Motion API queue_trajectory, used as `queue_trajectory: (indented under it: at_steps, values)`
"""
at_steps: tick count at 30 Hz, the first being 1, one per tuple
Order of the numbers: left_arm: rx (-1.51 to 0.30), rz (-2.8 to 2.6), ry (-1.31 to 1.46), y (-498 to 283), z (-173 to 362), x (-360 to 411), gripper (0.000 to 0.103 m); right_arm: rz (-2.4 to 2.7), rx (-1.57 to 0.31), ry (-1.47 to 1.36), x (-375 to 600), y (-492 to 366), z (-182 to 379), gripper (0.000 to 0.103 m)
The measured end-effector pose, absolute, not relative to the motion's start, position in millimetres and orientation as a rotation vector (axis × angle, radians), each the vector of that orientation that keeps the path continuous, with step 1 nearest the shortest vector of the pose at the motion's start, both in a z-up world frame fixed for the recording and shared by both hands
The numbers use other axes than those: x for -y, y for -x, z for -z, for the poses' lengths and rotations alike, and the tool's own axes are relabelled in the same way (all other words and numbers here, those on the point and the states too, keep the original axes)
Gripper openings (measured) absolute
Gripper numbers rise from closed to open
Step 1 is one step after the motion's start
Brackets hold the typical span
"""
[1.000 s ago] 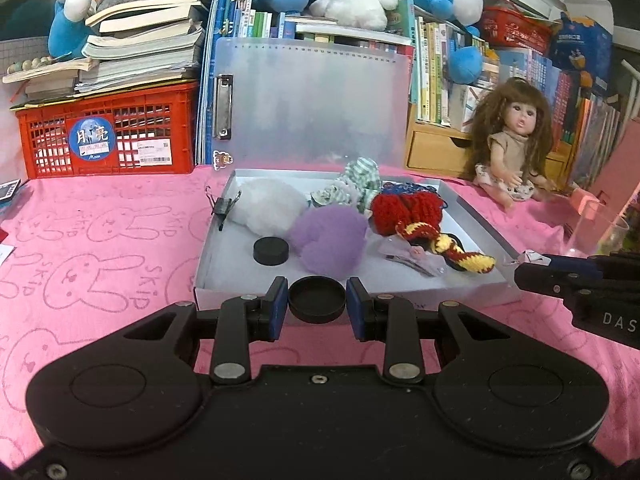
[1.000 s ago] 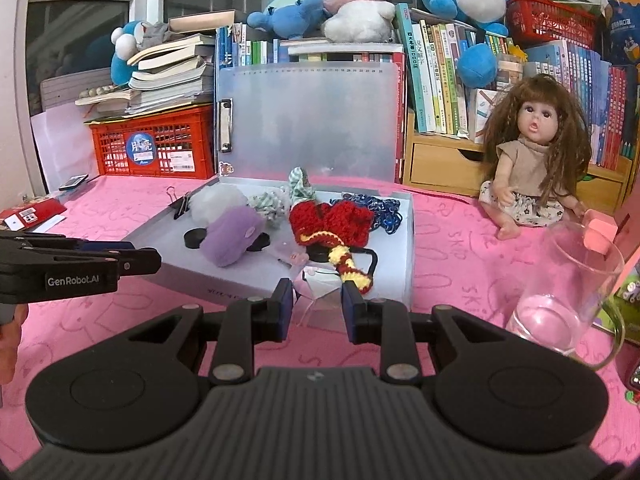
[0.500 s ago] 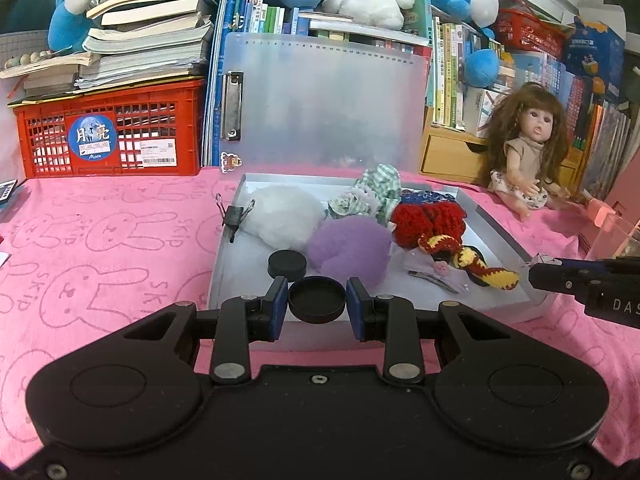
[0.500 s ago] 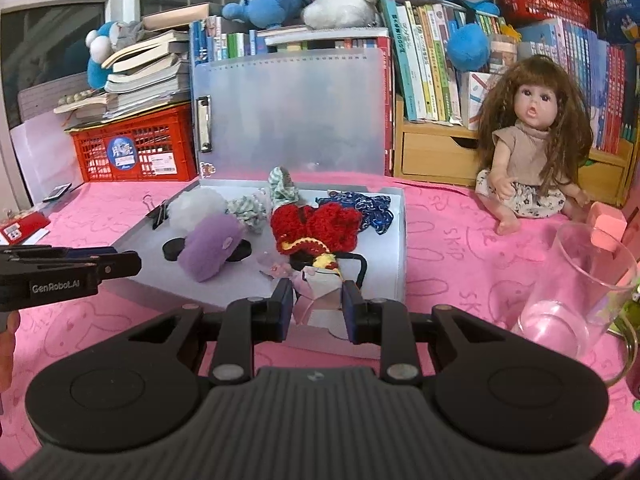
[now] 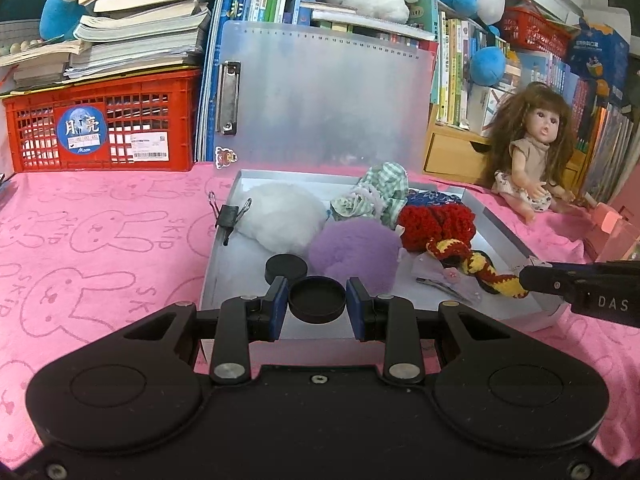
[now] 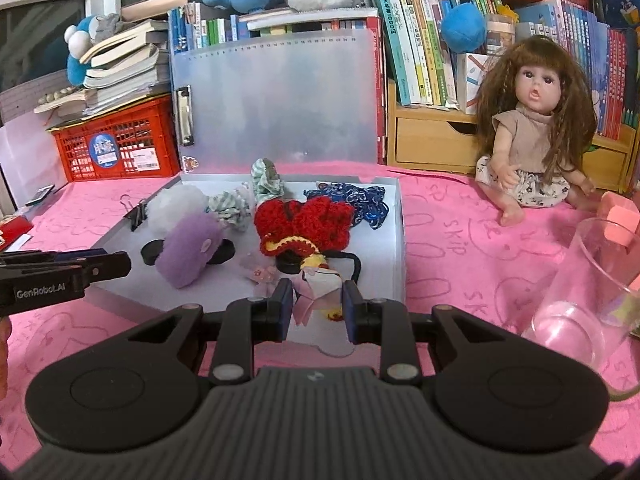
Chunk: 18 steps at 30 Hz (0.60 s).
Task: Organize objects
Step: 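Carry the white paper and the puck over the white box with both tools, then lower the paper and puck into the box and open both tools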
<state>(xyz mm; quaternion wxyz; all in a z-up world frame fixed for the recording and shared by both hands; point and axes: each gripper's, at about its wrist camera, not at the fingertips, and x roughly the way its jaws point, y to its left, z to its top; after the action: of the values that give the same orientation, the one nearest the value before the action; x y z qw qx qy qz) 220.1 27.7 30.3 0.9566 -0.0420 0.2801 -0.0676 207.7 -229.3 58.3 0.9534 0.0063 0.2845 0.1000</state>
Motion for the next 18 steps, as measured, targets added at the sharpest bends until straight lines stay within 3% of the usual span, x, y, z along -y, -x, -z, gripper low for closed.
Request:
queue_trajectory:
  at_steps: [18]
  values:
    - [-0.63,0.119,0.091,-255.8,-9.9,-24.2,0.03,-0.162,-0.632,-0.028,222.8,-245.5,-34.0,0.03]
